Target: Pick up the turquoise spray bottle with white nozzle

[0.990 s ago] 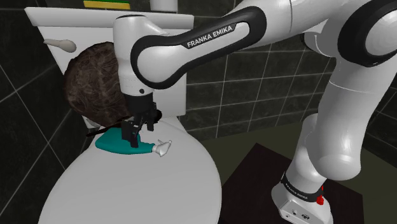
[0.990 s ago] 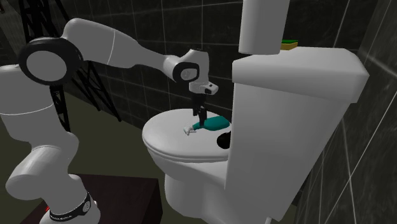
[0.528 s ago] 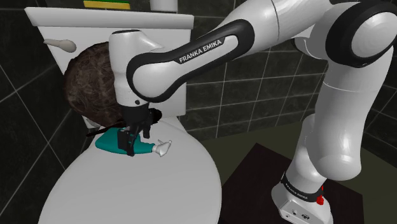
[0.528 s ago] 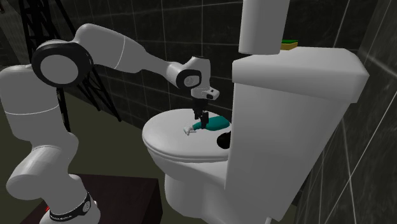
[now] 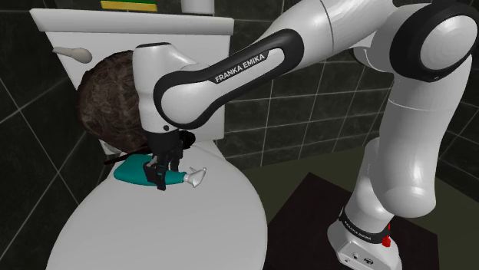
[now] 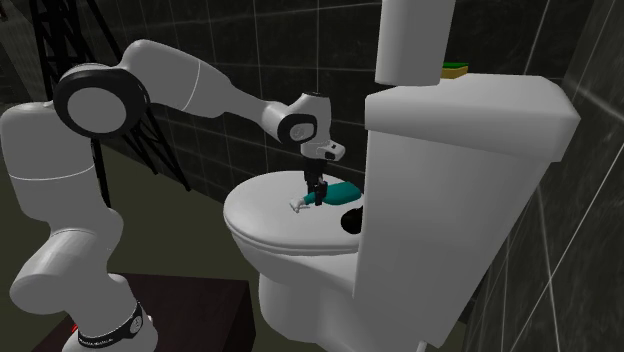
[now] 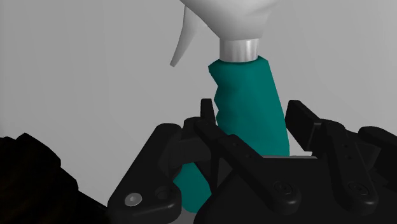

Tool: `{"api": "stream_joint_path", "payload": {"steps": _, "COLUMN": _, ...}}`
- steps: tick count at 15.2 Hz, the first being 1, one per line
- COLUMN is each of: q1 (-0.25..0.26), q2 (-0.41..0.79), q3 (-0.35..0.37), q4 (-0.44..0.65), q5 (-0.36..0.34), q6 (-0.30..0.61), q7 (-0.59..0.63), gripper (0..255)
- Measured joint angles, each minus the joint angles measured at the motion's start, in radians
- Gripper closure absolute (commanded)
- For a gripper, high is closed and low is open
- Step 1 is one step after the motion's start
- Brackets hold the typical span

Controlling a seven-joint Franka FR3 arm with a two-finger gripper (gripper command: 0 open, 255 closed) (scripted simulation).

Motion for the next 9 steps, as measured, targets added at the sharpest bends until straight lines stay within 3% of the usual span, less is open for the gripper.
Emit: {"api": "stream_joint_path", "payload": {"steps": 9, "q1": 0.0, "q2": -0.018, "q3": 0.002, "q4": 0.015, "q5": 0.006, "q6": -0.032, "q7": 0.0, "gripper": 255}}
